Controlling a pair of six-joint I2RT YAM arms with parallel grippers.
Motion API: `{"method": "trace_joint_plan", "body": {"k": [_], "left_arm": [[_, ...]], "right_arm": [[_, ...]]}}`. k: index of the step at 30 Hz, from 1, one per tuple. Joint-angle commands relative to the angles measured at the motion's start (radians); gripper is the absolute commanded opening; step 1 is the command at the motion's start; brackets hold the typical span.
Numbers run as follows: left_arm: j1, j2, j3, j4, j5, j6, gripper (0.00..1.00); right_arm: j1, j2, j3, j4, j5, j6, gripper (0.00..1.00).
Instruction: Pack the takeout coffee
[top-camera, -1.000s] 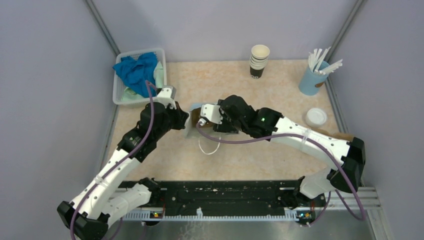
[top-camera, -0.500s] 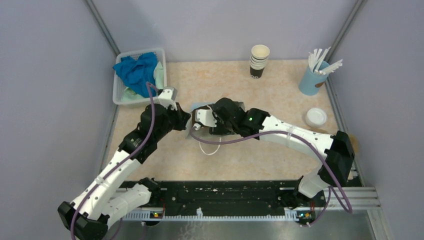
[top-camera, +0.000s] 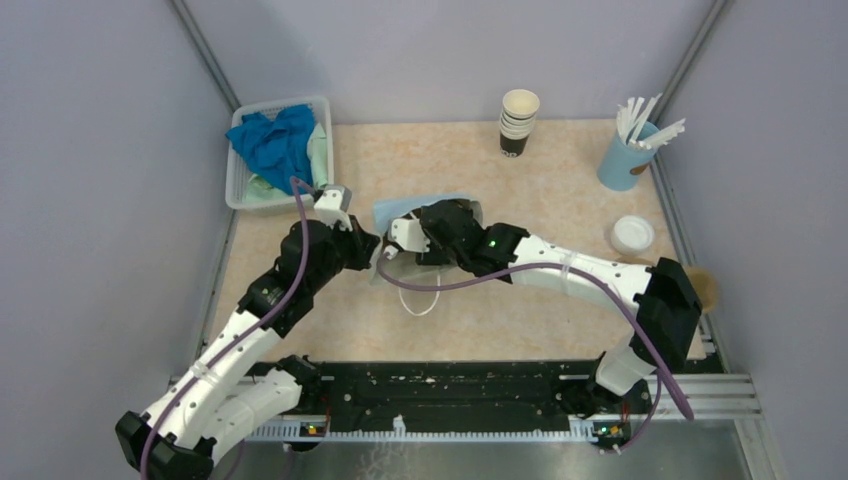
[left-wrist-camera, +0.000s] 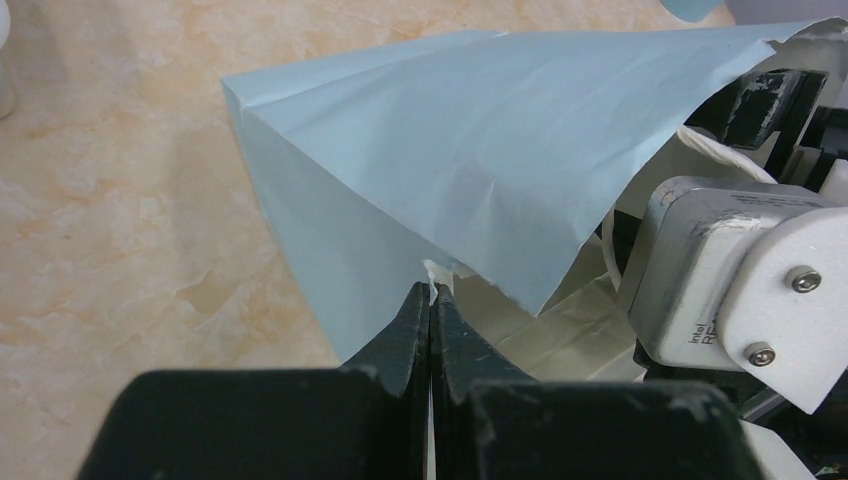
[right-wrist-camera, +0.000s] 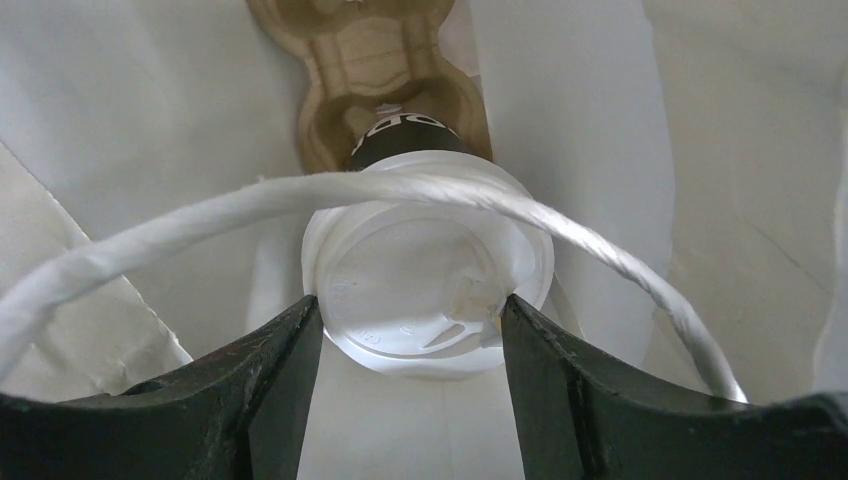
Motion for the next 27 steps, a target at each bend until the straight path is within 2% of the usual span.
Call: {"method": "trace_joint_plan", "body": {"k": [1, 11, 27], "left_arm": [[0.003, 0.005, -0.008, 0.023, -0.003, -0.023, 0.0], [0.002, 0.032, 0.029, -0.038, -0.016, -0.055, 0.0], [0.003, 0.044, 0.064, -0.055, -0.004, -0.041, 0.0]], "right_arm": [[-0.006, 0.0, 0.001, 0.082, 0.015, -0.003, 0.62], [-0.015, 0.003, 0.065, 0.077, -0.015, -0.018, 0.63], [-0.058, 0.02, 0.011, 0.138, -0.08, 0.01, 0.63]]}}
